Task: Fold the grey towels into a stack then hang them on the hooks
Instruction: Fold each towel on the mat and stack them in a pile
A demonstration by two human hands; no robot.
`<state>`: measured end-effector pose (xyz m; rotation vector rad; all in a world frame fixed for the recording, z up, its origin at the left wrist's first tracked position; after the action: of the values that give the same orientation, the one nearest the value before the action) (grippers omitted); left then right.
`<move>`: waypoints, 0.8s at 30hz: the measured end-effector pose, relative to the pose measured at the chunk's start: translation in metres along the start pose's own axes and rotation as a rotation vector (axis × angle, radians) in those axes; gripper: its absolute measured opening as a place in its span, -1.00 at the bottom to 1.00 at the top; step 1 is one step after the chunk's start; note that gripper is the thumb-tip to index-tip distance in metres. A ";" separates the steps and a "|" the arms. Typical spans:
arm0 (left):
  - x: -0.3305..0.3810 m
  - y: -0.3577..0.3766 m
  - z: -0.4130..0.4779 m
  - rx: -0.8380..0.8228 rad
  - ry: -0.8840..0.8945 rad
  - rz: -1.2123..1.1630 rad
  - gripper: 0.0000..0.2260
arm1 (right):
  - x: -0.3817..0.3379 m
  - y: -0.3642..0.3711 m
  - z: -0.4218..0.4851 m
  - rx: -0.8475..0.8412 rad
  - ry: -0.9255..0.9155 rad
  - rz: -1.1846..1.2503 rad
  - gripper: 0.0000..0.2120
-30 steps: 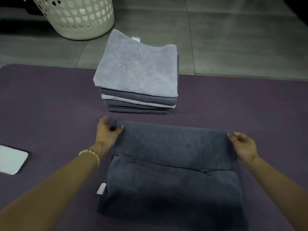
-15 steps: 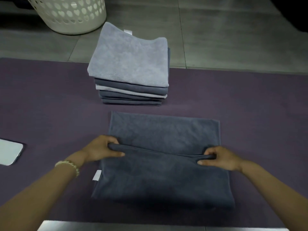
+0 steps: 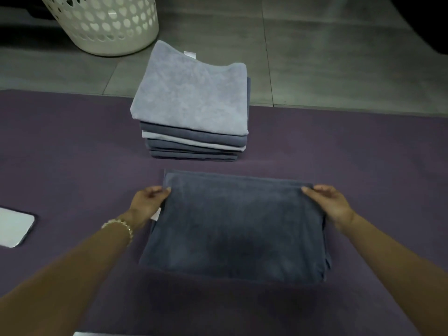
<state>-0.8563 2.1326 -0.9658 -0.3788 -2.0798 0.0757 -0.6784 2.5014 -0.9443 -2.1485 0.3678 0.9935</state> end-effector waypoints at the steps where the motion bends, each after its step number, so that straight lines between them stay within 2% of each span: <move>1: -0.004 0.000 0.002 0.029 -0.002 0.015 -0.72 | 0.008 0.006 0.001 0.029 0.051 0.048 -0.69; 3: -0.010 0.000 0.009 0.056 0.025 0.056 -0.68 | 0.023 0.014 0.003 0.096 0.077 0.163 -0.61; 5: -0.012 0.002 0.013 0.066 0.046 0.109 -0.63 | 0.038 0.014 0.003 0.147 0.077 0.191 -0.61; 8: -0.011 0.006 0.014 0.093 0.107 0.143 -0.70 | 0.056 0.011 -0.007 0.128 0.100 0.163 -0.57; 12: -0.006 0.013 0.005 0.123 0.302 0.096 -0.84 | 0.046 -0.001 -0.012 0.172 -0.057 0.116 -0.81; 15: 0.005 0.016 0.002 0.167 0.399 0.019 -0.83 | 0.030 -0.006 -0.001 0.212 -0.152 0.108 -0.79; 17: 0.010 0.018 0.007 0.178 0.359 0.018 -0.85 | 0.025 -0.004 0.007 0.218 -0.143 0.087 -0.78; 19: 0.009 0.017 0.016 0.192 0.246 0.106 -0.84 | 0.025 0.001 0.012 0.180 -0.104 0.080 -0.74; 21: 0.009 0.018 0.014 0.266 0.156 0.219 -0.74 | 0.024 0.002 0.011 0.150 -0.077 0.056 -0.67; 22: 0.009 0.021 0.006 0.314 0.164 0.285 -0.68 | 0.023 -0.001 0.008 0.158 -0.084 0.013 -0.66; 24: 0.008 0.035 -0.018 0.326 0.383 0.446 -0.62 | 0.023 -0.012 -0.009 0.197 -0.143 -0.091 -0.73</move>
<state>-0.8360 2.1665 -0.9575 -0.5972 -1.5427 0.5578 -0.6520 2.5041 -0.9514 -1.8893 0.2833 1.0091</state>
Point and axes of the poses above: each hand's wrist, its own z-axis towards the middle knuckle, its own y-axis out of the palm, x = y × z, the point moved 1 cm from there along z, towards the middle knuckle, and after that the axes turned 13 degrees about -z, right-handed, at the moved point
